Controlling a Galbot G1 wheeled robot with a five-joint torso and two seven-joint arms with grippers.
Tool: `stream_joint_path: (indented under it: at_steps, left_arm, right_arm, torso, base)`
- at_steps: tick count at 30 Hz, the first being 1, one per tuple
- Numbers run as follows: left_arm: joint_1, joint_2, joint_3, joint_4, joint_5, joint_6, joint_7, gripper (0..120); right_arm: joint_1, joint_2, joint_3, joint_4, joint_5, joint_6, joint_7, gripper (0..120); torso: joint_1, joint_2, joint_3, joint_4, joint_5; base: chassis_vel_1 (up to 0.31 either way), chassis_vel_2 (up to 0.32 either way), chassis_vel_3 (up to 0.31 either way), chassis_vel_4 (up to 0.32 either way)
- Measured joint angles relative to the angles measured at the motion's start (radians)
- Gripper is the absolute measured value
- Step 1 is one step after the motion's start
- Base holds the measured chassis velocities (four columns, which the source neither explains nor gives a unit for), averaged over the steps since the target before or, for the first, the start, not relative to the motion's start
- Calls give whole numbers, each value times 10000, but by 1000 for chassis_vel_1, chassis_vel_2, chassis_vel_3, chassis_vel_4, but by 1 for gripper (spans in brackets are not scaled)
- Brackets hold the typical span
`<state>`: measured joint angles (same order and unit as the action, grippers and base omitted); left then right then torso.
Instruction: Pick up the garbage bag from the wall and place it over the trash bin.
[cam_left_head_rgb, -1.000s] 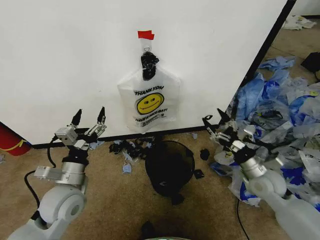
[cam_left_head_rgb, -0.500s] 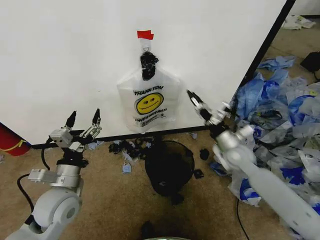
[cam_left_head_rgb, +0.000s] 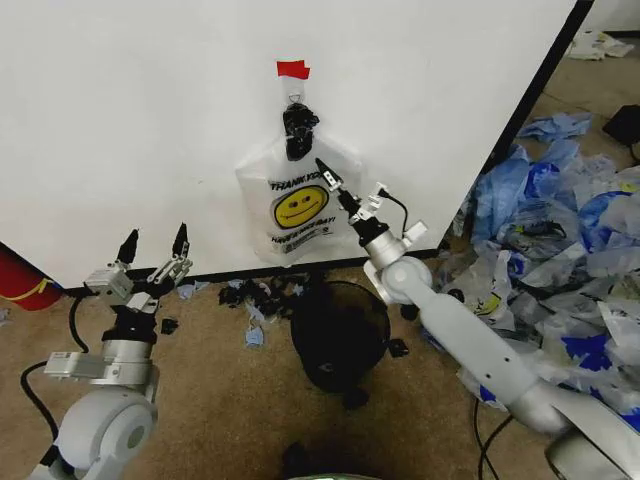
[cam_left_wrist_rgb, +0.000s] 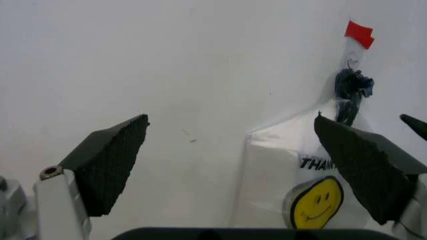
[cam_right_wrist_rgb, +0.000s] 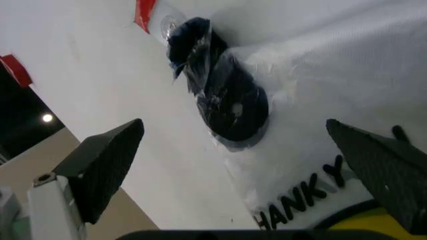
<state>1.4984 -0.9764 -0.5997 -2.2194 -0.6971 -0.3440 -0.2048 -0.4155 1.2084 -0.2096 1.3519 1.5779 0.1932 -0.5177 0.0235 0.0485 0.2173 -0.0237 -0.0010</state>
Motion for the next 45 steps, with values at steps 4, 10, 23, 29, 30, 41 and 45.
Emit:
stream_joint_path:
  at_steps: [4,10,23,29,30,41,45]
  left_arm:
    - [36,0,-59,-57,-4,-23,11,98]
    - [268,-113,-101,-140,72,-28,27,98]
    - [682,-215,-277,-330,135,-144,41,98]
    - [796,-202,-308,-409,135,-197,40,98]
    - [821,-205,-303,-419,140,-202,40,98]
    - [969,-191,-263,-517,182,-291,59,98]
    - [1049,-191,-230,-562,240,-331,81,98]
  right_arm:
    - [211,314,-72,-357,46,-142,-337,100]
    - [507,531,-188,-537,31,-192,-487,100]
    - [1141,826,-186,-1031,45,-194,-595,100]
    - [1143,890,-135,-1073,-113,-151,-639,94]
    - [1129,894,-111,-1066,-157,-146,-645,90]
    - [1014,875,18,-990,-361,-98,-630,52]
    - [1017,863,61,-991,-395,-66,-575,34]
  torso:
    - [0,0,0,0,-2]
    - [0,0,0,2,-2]
    - [-1,0,-1,1,-1]
    - [-1,0,-1,2,0]
    - [-1,0,-1,1,0]
    - [-1,1,-1,1,0]
    - [-1,1,-1,1,0]
  base:
    - [0,0,0,0]
    - [0,0,0,0]
    - [0,0,0,0]
    - [0,0,0,0]
    - [0,0,0,0]
    - [0,0,0,0]
    - [0,0,0,0]
